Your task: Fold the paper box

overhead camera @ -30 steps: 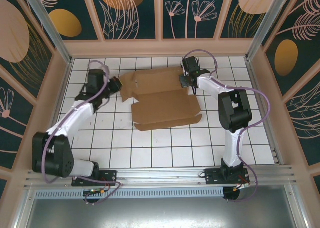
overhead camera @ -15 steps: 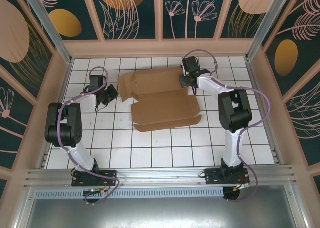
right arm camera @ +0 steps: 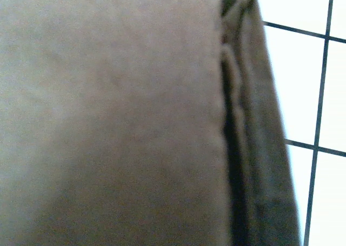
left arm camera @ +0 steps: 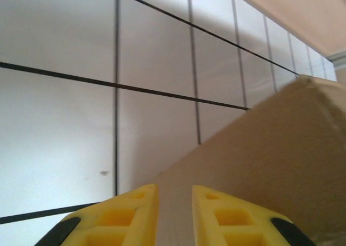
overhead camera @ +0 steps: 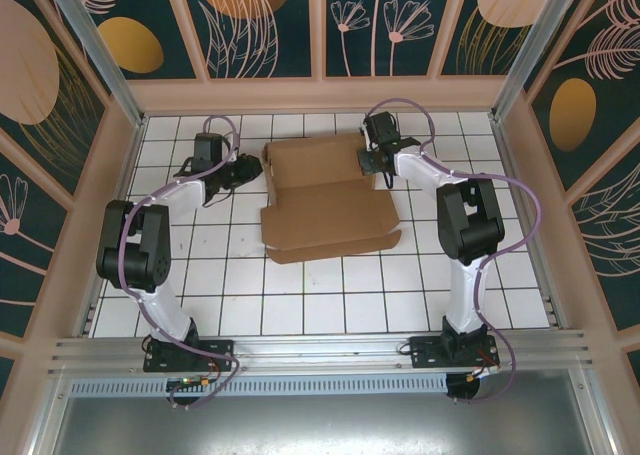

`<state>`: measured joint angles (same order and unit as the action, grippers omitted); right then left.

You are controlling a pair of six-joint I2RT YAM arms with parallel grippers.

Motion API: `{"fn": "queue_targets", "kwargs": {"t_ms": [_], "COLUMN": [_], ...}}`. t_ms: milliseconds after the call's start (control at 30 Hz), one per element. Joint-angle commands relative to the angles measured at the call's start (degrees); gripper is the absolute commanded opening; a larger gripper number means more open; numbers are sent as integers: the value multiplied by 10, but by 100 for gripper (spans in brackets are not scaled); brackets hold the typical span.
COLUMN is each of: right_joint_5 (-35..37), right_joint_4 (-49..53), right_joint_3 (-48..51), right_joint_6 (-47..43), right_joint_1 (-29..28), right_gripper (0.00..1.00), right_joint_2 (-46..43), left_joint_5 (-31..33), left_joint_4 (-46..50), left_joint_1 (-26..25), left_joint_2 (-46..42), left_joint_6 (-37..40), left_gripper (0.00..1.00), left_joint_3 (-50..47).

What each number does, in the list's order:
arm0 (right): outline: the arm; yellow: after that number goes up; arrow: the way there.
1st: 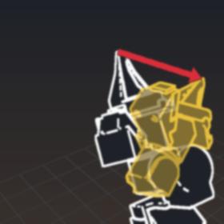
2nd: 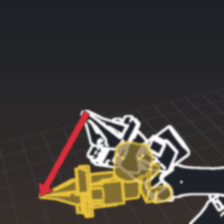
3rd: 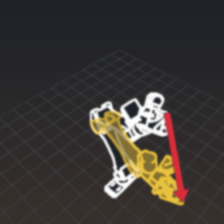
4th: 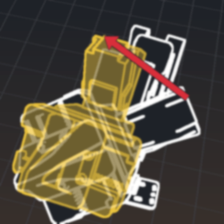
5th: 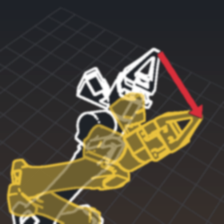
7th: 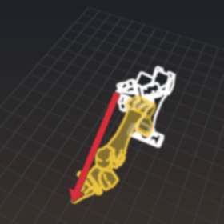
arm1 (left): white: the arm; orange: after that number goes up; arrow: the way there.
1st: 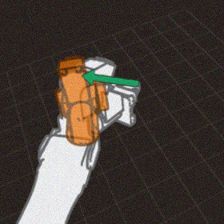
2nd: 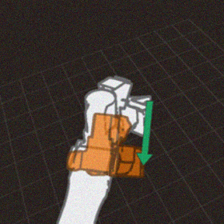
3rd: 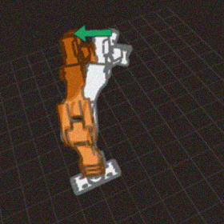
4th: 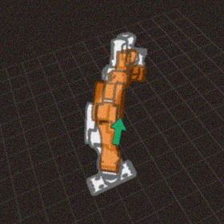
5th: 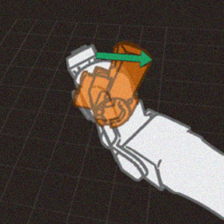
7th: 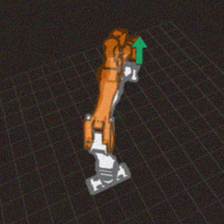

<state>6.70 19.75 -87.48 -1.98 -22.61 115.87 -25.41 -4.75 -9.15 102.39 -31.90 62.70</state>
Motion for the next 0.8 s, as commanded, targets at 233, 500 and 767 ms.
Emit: {"fn": "queue_targets", "kwargs": {"t_ms": [233,500,767], "right_joint_5": [-29,-25,-25], "right_joint_4": [53,49,48], "right_joint_3": [8,11,9], "right_joint_6": [5,5,7], "right_joint_1": [-9,-7,-4], "right_gripper": [0,0,0], "right_joint_2": [6,12,21], "left_joint_5": [-13,-19,-15], "left_joint_4": [-6,-32,-19], "left_joint_1": [-34,-44,-60], "left_joint_2": [-10,-39,-63], "left_joint_6": [25,24,51], "left_gripper": [30,30,13], "left_joint_3": [-2,-45,-52]}}
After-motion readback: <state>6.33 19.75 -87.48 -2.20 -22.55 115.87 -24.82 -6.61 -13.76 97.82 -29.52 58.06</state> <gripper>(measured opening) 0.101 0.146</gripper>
